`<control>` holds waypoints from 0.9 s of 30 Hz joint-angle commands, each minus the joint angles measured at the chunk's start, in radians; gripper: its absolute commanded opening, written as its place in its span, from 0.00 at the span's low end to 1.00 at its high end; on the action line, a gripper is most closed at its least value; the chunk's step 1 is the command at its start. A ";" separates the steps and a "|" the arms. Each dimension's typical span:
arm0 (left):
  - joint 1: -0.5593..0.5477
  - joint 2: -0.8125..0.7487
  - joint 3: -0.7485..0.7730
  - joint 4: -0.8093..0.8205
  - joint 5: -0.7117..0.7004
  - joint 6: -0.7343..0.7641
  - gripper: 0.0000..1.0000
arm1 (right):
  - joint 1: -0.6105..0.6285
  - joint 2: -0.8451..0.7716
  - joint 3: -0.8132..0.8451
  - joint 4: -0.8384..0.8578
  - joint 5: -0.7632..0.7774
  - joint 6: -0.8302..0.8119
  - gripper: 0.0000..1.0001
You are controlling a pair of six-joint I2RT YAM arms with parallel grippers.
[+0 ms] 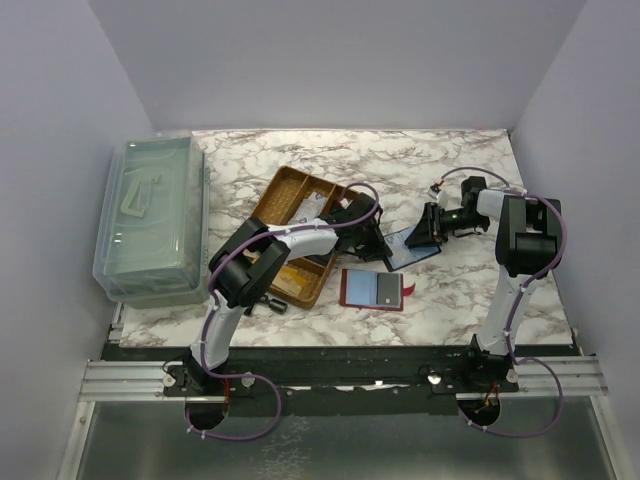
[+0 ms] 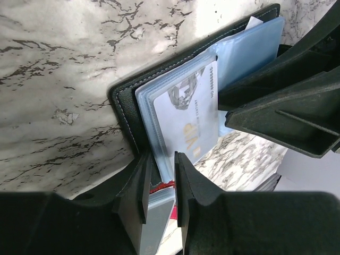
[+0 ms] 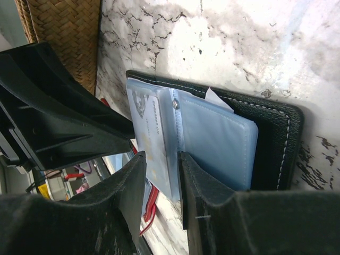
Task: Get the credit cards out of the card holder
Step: Remove the credit card from the card holder.
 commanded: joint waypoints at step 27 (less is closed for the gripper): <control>-0.023 0.009 0.108 -0.077 -0.082 0.015 0.27 | -0.006 0.041 0.013 0.007 0.117 -0.034 0.38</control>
